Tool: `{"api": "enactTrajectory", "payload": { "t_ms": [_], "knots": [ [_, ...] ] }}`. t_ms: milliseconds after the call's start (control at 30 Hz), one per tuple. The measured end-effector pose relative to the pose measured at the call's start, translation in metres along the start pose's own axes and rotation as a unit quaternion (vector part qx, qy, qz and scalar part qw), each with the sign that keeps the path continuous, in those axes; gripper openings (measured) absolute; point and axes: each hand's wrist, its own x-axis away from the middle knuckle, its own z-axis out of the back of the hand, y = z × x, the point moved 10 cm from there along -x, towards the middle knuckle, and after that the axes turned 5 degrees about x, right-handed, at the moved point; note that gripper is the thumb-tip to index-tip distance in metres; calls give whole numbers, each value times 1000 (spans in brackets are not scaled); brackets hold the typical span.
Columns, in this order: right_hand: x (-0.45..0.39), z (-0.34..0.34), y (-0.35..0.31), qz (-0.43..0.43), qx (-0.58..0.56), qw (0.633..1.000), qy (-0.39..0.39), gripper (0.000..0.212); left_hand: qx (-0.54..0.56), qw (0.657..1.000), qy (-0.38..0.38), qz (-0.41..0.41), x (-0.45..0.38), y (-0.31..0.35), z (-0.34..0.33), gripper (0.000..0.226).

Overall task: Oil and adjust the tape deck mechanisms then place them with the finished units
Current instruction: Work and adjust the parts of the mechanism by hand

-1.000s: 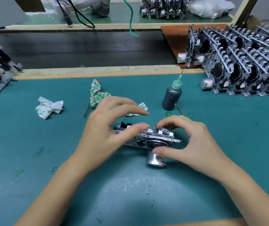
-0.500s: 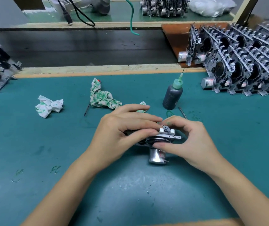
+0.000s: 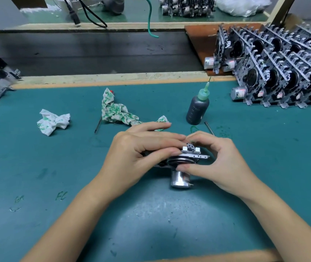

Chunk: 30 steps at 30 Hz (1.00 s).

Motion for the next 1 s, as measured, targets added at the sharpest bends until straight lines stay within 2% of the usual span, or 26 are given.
{"api": "enactTrajectory", "payload": {
  "t_ms": [100,167,333,433,667,800,867,933,1000],
  "knots": [
    [4,0,0,-6,41,999,-33,42,5,1000,2,13,1,-3,1,25],
    [10,5,3,-7,118,992,-36,51,8,1000,3,20,1,-5,1,24],
    [27,21,-17,104,303,946,49,46,7,1000,6,23,1,-5,1,23],
    [32,15,-23,154,358,919,65,43,10,1000,4,8,0,-2,0,19],
    [30,13,-19,139,397,907,21,44,16,1000,-2,-8,-1,2,-1,17],
    [28,19,-19,124,334,934,11,50,18,1000,-1,-7,-1,1,-1,17],
    [28,28,-27,135,286,948,46,50,18,1000,0,-8,0,1,0,18],
    [29,35,-40,159,246,951,101,46,16,1000,1,-10,0,1,0,18],
    [29,35,-48,169,230,950,125,44,15,1000,2,-10,-1,1,0,17]
  ]
}}
